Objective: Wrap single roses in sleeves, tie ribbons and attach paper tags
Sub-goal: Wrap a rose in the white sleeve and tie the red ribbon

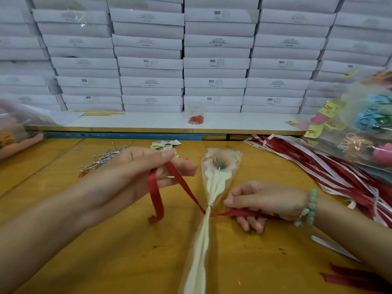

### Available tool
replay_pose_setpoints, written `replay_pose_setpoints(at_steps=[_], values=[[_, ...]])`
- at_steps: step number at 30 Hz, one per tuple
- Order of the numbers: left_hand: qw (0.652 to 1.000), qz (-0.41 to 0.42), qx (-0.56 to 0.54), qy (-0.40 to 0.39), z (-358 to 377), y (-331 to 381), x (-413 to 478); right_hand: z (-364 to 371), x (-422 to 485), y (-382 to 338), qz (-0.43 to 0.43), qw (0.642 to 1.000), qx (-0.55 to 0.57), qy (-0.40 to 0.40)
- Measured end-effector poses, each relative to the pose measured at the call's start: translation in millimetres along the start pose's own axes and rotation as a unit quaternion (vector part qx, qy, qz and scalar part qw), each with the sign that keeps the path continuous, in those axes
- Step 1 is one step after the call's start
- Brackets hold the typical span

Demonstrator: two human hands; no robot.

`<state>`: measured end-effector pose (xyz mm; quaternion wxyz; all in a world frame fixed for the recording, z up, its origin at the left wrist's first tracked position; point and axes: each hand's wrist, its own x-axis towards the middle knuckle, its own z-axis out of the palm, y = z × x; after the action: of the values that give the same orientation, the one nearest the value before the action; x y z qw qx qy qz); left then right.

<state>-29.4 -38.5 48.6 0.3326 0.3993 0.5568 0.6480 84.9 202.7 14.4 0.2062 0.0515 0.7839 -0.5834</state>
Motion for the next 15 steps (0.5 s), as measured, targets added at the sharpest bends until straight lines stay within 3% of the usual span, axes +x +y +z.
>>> replay_pose_setpoints(at_steps=[7,15], values=[[0.983,0.019,-0.167,-0.074,-6,-17,2,-2,-2,2,-0.013,1.0,0.01,-0.014],[0.988,0.006,-0.089,-0.125,15,-61,-1,-14,-6,5,-0.041,0.993,0.03,-0.111]])
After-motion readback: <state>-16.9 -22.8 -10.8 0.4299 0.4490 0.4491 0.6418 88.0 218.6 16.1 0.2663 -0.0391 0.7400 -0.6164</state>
